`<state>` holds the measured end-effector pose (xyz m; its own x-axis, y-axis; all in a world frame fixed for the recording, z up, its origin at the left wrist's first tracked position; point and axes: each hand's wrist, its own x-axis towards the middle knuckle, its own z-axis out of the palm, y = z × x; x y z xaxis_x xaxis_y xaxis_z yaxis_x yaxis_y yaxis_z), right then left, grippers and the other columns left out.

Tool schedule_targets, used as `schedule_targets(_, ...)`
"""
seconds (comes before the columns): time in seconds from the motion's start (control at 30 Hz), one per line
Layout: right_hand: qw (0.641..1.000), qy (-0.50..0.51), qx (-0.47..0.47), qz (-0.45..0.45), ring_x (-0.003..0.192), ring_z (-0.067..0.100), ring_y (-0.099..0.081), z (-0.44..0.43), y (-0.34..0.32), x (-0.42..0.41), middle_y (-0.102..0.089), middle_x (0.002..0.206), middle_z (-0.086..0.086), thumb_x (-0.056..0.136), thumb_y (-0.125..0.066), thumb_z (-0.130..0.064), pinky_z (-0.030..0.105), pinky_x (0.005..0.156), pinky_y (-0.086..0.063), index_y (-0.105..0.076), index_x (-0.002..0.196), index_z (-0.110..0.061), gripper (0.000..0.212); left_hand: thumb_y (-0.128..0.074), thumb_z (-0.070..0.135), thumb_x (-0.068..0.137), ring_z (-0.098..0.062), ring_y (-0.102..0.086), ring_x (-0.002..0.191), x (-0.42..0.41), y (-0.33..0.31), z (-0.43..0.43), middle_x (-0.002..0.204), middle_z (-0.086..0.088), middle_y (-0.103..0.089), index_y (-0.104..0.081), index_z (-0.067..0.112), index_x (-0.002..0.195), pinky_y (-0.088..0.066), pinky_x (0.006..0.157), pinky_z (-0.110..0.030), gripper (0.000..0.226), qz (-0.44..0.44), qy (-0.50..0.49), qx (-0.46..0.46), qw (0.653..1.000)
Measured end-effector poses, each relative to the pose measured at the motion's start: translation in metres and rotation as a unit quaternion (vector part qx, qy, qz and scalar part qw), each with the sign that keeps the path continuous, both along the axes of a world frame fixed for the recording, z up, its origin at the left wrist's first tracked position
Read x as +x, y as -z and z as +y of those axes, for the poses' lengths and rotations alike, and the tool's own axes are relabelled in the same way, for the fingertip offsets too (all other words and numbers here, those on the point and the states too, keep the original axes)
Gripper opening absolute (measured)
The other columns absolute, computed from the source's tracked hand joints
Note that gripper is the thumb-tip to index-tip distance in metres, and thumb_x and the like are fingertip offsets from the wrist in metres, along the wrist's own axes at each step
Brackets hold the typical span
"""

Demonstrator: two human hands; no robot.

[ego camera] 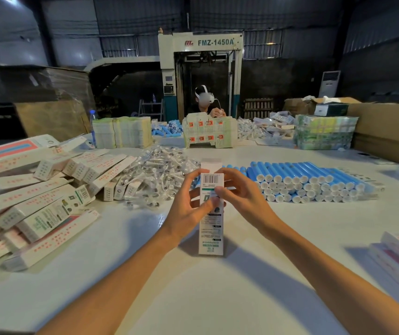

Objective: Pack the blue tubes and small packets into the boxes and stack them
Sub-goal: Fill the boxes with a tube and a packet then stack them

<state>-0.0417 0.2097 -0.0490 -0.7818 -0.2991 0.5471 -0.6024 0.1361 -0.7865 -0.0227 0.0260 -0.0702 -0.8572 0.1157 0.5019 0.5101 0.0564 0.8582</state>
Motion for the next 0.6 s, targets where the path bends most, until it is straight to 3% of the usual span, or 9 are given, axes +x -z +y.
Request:
schedule_targets(0.13,1.000,0.017,-0.019,-0.005,0.103,0.011,-0.070,0.003,-0.007,0.001,-0.073,0.113,-0.011,0.106,-0.055,-0.040,0.028,0.082,-0.059,-0.065,0.121,-0.027,0.022,-0.077,0.019,0.094,-0.042,-0.074,0.111,0.001,0.001,0.001,0.132,-0.016,-0.069,-0.043,0.024,0.149,-0.057,0.098,-0.066,0.064,-0.009,0.021,0.000,1.000)
schedule_targets(0.23,0.997,0.034,-0.064,-0.011,0.093,0.021,-0.071,0.007,-0.019,-0.003,-0.077,0.105,-0.003,0.107,-0.055,-0.030,0.037,0.080,-0.062,-0.057,0.116,-0.022,0.012,-0.072,0.010,0.098,-0.044,-0.075,0.107,0.003,0.000,0.003,0.131,-0.016,-0.069,-0.040,0.022,0.150,-0.057,0.096,-0.067,0.062,-0.015,0.041,-0.008,0.999)
schedule_targets(0.33,1.000,0.012,-0.025,-0.014,0.090,0.026,-0.073,0.011,-0.031,-0.009,-0.079,0.097,0.005,0.106,-0.058,-0.022,0.040,0.076,-0.063,-0.051,0.121,-0.015,0.018,-0.069,0.009,0.100,-0.045,-0.073,0.110,0.005,-0.001,0.004,0.130,-0.020,-0.068,-0.039,0.023,0.150,-0.058,0.096,-0.065,0.060,-0.015,0.068,-0.015,0.997)
schedule_targets(0.47,0.994,0.031,0.051,0.091,0.089,0.016,-0.074,0.012,-0.034,-0.015,-0.076,0.093,0.000,0.104,-0.058,-0.008,0.029,0.065,-0.061,-0.058,0.107,-0.007,0.004,-0.064,0.009,0.099,-0.043,-0.072,0.103,0.007,0.002,0.008,0.125,-0.024,-0.067,-0.035,0.026,0.152,-0.062,0.089,-0.052,0.063,-0.036,0.104,0.013,0.994)
schedule_targets(0.6,0.986,0.059,0.086,0.130,0.095,0.008,-0.072,0.011,-0.029,-0.018,-0.074,0.101,-0.007,0.103,-0.057,-0.005,0.029,0.068,-0.062,-0.062,0.103,-0.011,0.008,-0.063,0.013,0.098,-0.030,-0.069,0.092,0.007,0.009,0.017,0.117,-0.006,-0.070,-0.031,0.036,0.151,-0.061,0.082,-0.042,0.067,-0.058,0.099,0.046,0.992)
